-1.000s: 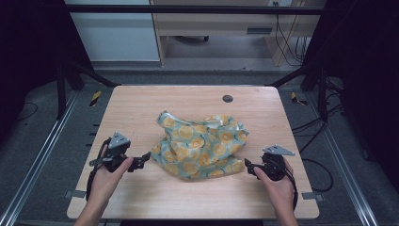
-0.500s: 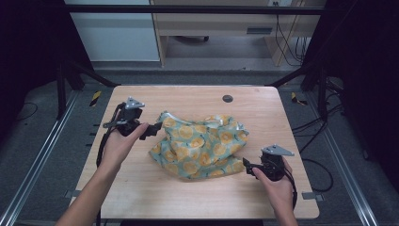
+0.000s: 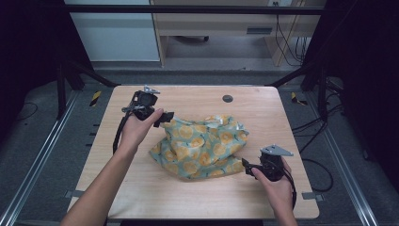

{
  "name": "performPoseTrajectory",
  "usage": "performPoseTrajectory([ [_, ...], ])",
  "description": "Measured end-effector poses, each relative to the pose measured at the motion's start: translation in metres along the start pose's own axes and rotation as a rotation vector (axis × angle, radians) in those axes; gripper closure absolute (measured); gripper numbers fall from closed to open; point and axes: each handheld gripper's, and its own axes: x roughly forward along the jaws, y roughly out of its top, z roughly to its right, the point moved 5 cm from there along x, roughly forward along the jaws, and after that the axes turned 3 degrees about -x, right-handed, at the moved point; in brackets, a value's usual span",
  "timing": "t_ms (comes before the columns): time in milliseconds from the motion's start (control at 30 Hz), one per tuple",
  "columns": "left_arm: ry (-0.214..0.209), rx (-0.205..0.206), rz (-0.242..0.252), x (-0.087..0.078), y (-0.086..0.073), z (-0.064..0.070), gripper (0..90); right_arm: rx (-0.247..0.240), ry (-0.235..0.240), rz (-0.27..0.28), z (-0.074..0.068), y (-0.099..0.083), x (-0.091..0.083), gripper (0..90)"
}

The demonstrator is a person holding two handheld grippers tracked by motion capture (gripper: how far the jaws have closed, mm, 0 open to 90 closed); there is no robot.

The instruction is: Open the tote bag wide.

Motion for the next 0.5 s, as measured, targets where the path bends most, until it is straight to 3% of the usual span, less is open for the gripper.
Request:
performPoseTrajectory([
  [333, -0.014, -0.041, -0.027, 0.017, -0.007, 0.002, 6.0, -0.005, 0.001, 0.010, -0.001, 0.002, -0.001, 15.7],
  [500, -0.030, -0.072, -0.066, 0.029, -0.013, 0.002, 5.9, -0.005, -0.001, 0.008, -0.001, 0.001, -0.001, 15.7],
])
